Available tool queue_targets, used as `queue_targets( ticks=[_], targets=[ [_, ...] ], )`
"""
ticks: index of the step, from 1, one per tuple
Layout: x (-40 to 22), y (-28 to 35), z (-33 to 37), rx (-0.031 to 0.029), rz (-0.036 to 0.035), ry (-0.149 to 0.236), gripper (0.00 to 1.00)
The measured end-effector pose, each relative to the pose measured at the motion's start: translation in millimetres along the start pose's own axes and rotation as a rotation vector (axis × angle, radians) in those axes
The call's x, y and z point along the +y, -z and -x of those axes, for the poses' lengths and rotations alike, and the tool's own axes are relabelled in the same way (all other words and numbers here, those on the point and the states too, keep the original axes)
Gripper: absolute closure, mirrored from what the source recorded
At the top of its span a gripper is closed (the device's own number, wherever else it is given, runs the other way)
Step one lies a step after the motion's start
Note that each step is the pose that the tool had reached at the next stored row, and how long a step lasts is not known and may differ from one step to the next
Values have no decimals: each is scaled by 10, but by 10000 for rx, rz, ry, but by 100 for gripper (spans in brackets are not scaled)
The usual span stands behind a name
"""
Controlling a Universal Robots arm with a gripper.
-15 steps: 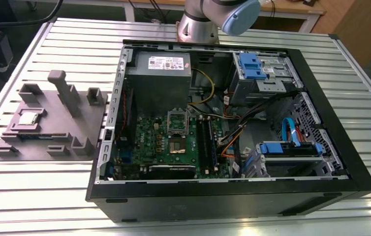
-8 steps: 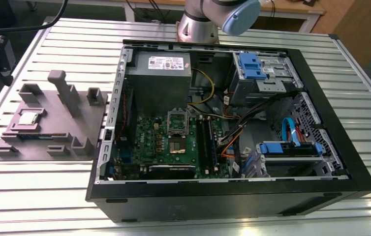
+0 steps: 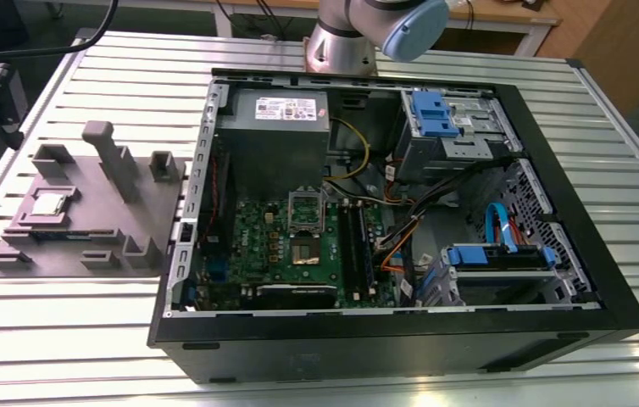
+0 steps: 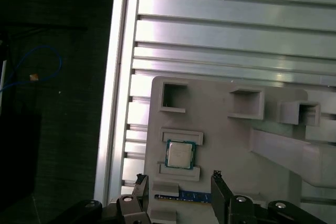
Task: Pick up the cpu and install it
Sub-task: 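Pick up the cpu and move it towards the insertion slot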
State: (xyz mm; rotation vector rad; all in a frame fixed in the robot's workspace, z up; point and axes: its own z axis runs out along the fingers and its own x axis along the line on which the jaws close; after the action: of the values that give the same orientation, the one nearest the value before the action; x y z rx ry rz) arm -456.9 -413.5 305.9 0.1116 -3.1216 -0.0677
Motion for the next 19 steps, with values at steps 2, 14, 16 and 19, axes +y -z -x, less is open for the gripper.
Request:
queue_targets(
  ticks=[2,14,16,19],
  targets=[
    [0,0,0,0,0,0,41],
    [-6,-84,1,5,-2,101,41],
    [-9,-119,2,5,-2,101,41],
    [-11,-175,3,4,-1,97,41]
  ],
)
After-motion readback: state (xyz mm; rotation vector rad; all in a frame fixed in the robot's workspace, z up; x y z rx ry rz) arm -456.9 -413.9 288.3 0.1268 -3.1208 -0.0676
